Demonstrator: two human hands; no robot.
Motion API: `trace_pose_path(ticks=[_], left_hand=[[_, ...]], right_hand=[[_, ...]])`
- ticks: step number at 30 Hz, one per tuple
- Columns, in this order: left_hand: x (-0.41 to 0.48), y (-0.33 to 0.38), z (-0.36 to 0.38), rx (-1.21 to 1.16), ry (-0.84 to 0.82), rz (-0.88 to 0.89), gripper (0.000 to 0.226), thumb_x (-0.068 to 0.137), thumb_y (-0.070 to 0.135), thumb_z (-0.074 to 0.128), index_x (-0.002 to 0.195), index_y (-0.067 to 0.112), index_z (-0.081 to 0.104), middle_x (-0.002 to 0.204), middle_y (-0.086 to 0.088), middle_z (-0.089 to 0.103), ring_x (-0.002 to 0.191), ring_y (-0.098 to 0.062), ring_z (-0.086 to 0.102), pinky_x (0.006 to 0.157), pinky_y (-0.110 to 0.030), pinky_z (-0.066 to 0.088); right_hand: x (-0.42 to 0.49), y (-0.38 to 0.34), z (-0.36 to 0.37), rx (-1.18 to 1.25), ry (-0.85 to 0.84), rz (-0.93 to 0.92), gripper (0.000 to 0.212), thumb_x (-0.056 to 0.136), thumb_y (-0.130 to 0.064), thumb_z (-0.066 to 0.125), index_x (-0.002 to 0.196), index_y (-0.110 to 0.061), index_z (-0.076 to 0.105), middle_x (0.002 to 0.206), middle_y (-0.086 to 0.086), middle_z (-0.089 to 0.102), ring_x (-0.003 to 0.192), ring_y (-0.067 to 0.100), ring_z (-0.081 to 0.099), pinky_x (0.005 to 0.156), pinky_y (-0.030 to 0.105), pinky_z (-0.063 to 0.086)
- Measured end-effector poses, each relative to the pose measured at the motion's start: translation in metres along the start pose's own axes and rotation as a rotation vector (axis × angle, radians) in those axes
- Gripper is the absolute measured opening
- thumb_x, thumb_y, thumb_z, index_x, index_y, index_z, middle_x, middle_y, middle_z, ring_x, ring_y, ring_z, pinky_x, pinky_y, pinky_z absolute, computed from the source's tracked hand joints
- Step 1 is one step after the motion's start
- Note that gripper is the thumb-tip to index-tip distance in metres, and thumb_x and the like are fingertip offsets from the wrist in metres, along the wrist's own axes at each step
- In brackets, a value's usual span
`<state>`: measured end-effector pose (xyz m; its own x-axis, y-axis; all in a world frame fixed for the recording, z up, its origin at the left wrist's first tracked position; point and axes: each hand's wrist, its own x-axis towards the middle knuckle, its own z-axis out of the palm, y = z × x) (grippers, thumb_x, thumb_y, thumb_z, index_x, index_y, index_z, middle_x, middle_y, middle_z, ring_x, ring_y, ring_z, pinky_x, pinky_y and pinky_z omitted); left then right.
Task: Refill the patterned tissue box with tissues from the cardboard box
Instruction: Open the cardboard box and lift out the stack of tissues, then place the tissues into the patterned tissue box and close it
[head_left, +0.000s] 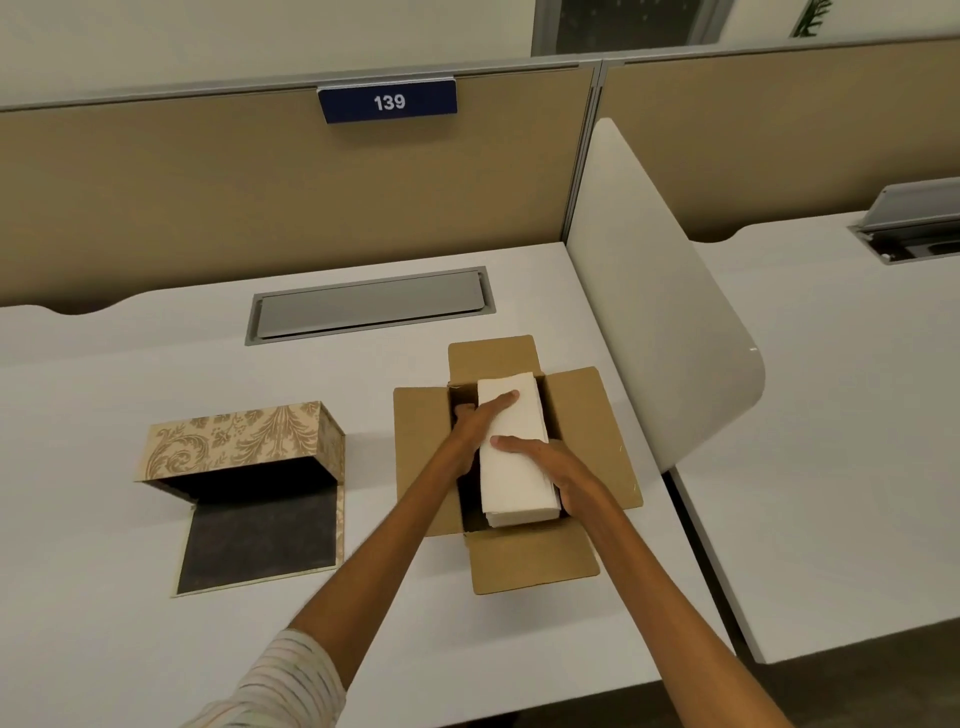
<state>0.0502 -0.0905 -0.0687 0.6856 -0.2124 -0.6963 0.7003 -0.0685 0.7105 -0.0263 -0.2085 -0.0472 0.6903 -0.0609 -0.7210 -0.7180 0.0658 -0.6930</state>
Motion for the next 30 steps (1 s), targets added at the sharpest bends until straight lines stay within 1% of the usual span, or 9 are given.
trace_pose_path(ticks=[2,4,9,13,16,19,23,26,30], left_hand=[[-0.007,0.013,-0.009,-0.034,-0.125,0.016,0.063,0.083,0.045,0.071,0.132,0.008,0.054,0.125,-0.018,0.067,0.114,-0.035,0.065,0.097,-0.047,0.055],[-0.014,0.026,-0.021,-0.054,-0.169,0.075,0.052,0.083,0.039,0.073,0.124,0.010,0.061,0.123,-0.018,0.069,0.116,-0.036,0.064,0.099,-0.048,0.054],[-0.035,0.056,-0.070,0.025,-0.020,0.236,0.082,0.077,0.029,0.082,0.141,0.013,0.034,0.133,-0.015,0.056,0.121,-0.036,0.058,0.104,-0.053,0.050],[-0.060,0.059,-0.134,0.175,0.022,0.271,0.067,0.078,0.037,0.080,0.136,0.014,0.055,0.132,-0.011,0.061,0.118,-0.030,0.061,0.102,-0.046,0.053],[-0.087,0.047,-0.188,0.167,0.053,0.199,0.053,0.070,0.042,0.084,0.116,0.019,0.070,0.117,-0.004,0.070,0.112,-0.026,0.063,0.094,-0.036,0.057],[-0.112,0.028,-0.236,0.106,0.076,0.123,0.041,0.064,0.041,0.088,0.095,0.022,0.072,0.105,0.007,0.068,0.104,-0.017,0.058,0.086,-0.026,0.051],[-0.143,0.003,-0.289,-0.025,0.112,0.127,0.036,0.072,0.032,0.082,0.104,0.030,0.066,0.106,0.000,0.067,0.101,-0.019,0.061,0.064,-0.027,0.059],[-0.158,-0.019,-0.316,-0.118,0.152,0.122,0.039,0.083,0.021,0.071,0.117,0.033,0.054,0.113,-0.003,0.064,0.103,-0.023,0.060,0.061,-0.030,0.061],[-0.167,-0.047,-0.335,-0.170,0.172,0.060,0.049,0.072,0.035,0.071,0.119,0.029,0.059,0.114,-0.006,0.068,0.097,-0.025,0.064,0.070,-0.034,0.057]], right_hand=[[-0.010,-0.009,-0.001,-0.038,-0.021,-0.036,0.055,0.067,-0.045,0.083,0.109,-0.017,0.060,0.099,0.008,0.072,0.089,0.025,0.069,0.067,0.033,0.054],[-0.018,-0.019,-0.002,-0.089,-0.052,-0.071,0.049,0.068,-0.048,0.081,0.102,-0.022,0.059,0.095,0.006,0.071,0.086,0.023,0.068,0.064,0.030,0.052],[-0.029,-0.047,0.011,-0.288,-0.150,-0.087,0.043,0.069,-0.051,0.079,0.096,-0.026,0.057,0.087,0.001,0.071,0.079,0.018,0.068,0.060,0.026,0.052],[-0.037,-0.070,0.031,-0.539,-0.224,-0.025,0.047,0.065,-0.057,0.080,0.093,-0.028,0.055,0.090,0.000,0.070,0.082,0.017,0.067,0.062,0.026,0.052],[-0.042,-0.079,0.051,-0.615,-0.252,-0.019,0.067,0.045,-0.063,0.084,0.095,-0.025,0.059,0.094,0.002,0.070,0.089,0.019,0.067,0.066,0.030,0.056],[-0.043,-0.080,0.078,-0.558,-0.268,-0.036,0.081,0.039,-0.059,0.087,0.103,-0.016,0.065,0.101,0.005,0.072,0.094,0.021,0.067,0.071,0.034,0.059],[-0.036,-0.067,0.133,-0.325,-0.203,-0.077,0.073,0.054,-0.045,0.091,0.112,-0.008,0.066,0.105,0.008,0.073,0.097,0.025,0.067,0.078,0.037,0.060],[-0.028,-0.047,0.178,-0.158,-0.174,-0.121,0.075,0.059,-0.041,0.089,0.122,-0.012,0.059,0.113,0.006,0.069,0.102,0.026,0.065,0.092,0.042,0.056],[-0.018,-0.012,0.232,-0.010,-0.196,-0.112,0.082,0.069,-0.044,0.081,0.138,-0.022,0.042,0.127,0.003,0.063,0.111,0.024,0.063,0.099,0.046,0.051]])
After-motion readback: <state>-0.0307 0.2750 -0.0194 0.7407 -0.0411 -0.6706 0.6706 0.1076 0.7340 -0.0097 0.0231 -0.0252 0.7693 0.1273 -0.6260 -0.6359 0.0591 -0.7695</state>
